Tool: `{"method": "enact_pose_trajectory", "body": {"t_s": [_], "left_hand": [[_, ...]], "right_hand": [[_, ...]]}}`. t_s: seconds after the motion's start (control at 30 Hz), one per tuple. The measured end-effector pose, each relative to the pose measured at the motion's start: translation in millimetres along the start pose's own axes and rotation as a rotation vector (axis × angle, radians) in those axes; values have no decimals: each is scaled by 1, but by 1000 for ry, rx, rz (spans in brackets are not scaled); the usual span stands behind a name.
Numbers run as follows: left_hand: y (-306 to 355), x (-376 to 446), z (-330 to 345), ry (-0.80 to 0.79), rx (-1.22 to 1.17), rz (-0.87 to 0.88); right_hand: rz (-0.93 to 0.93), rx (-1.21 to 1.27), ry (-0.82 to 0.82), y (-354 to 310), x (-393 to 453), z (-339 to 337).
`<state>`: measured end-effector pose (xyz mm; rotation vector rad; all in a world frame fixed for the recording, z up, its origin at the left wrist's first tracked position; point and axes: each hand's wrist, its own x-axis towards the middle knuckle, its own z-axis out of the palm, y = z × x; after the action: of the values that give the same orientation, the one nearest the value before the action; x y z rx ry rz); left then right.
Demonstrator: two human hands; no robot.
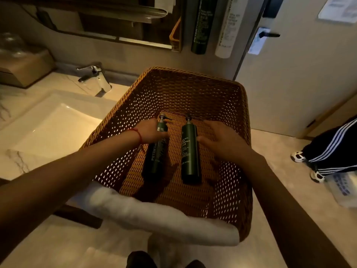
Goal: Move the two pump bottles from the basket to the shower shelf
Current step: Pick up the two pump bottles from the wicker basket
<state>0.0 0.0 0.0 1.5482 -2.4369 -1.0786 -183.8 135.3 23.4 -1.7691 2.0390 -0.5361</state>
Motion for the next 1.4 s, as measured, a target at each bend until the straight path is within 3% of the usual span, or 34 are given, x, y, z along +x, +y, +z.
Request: {"method": "enact_pose_trajectory", "body": {"t_s": [0.27,0.57,0.67,0.87,1.07,1.4], "left_hand": [[-24,21,27,-125,-322,-331],[-29,36,29,-149,-572,-440],[-28,39,26,-161,-571,-453],[-32,45,22,-210,-473,-446],[-34,48,20,-208,-428,-437],[-37,53,21,-162,-443,-421]], "right_hand": [[-15,141,-102,4,12,-2],[179,86,-350,3,61,-3],[298,141,-416,-1,83,3],[557,147,-388,10,106,26],[752,394,-423,11,101,46],[718,512,-310,12,103,69]]}}
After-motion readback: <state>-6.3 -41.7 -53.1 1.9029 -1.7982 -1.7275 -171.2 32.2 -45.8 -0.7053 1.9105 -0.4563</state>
